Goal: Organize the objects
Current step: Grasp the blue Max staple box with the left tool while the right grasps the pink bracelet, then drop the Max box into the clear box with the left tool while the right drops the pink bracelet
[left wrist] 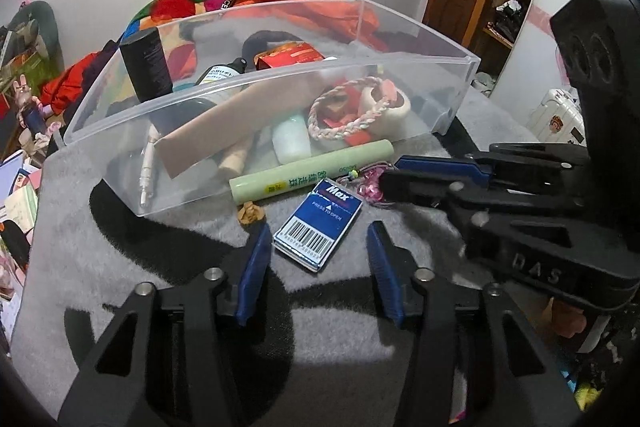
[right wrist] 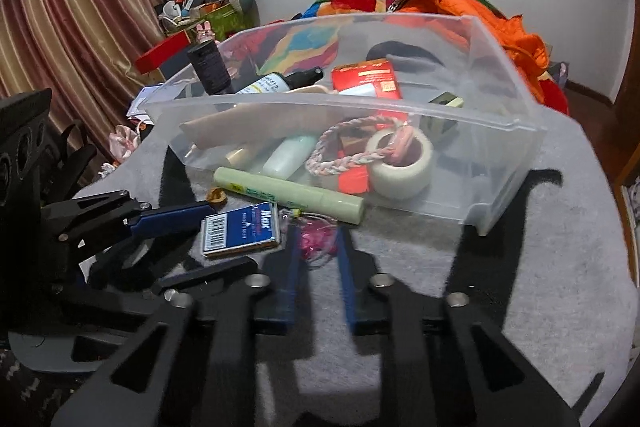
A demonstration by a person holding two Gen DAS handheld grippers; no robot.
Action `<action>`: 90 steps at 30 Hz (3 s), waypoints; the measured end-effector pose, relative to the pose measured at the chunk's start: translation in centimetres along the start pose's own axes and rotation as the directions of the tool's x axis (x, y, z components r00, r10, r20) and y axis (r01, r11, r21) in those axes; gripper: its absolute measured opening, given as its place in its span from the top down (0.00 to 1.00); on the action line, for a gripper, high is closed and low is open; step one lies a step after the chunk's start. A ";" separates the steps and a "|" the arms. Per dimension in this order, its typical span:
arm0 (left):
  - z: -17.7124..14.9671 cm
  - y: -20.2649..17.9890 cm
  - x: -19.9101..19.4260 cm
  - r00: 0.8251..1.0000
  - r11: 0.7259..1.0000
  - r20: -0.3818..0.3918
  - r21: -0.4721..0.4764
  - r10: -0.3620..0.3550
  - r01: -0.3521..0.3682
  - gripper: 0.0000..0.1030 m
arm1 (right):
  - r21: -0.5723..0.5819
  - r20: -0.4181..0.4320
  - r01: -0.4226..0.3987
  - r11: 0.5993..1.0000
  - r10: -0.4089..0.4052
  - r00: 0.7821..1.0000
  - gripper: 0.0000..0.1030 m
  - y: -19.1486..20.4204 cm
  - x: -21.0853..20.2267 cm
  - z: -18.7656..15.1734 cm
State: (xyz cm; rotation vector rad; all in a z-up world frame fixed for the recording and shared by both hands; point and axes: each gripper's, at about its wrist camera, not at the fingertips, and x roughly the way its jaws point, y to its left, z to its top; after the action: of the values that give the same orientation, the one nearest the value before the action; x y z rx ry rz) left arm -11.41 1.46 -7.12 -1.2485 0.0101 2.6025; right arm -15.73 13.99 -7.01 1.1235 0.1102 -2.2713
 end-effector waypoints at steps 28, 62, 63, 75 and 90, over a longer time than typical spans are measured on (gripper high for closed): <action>-0.3 -1.0 -0.1 1.000 0.998 -0.005 0.066 -0.001 0.002 0.74 | -0.080 -0.022 0.025 0.997 -0.027 0.999 0.59 0.1 -0.6 0.2; 2.1 0.5 -6.5 0.983 0.999 0.184 -0.050 -0.009 0.019 0.74 | -0.080 0.170 0.065 0.995 -0.051 0.984 0.76 0.8 -6.2 2.3; 2.4 0.5 -6.5 0.982 0.999 0.190 -0.049 -0.009 0.019 0.74 | -0.074 0.180 0.068 0.995 -0.053 0.982 0.76 0.6 -6.5 2.5; 7.0 0.7 -5.4 0.977 0.999 0.214 -0.032 -0.017 0.025 0.74 | -0.025 0.266 0.097 0.995 -0.087 0.960 0.76 -0.6 -8.0 6.1; 9.6 1.9 -0.5 0.991 0.994 0.134 -0.097 -0.028 0.041 0.74 | 0.014 0.190 0.108 0.994 -0.108 0.976 0.76 -2.2 -3.8 7.3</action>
State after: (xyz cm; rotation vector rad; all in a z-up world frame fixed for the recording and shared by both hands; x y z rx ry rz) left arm -18.91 0.64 -0.90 -1.0931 -0.1664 2.6794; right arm -20.25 15.21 0.04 0.9150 0.0926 -2.4641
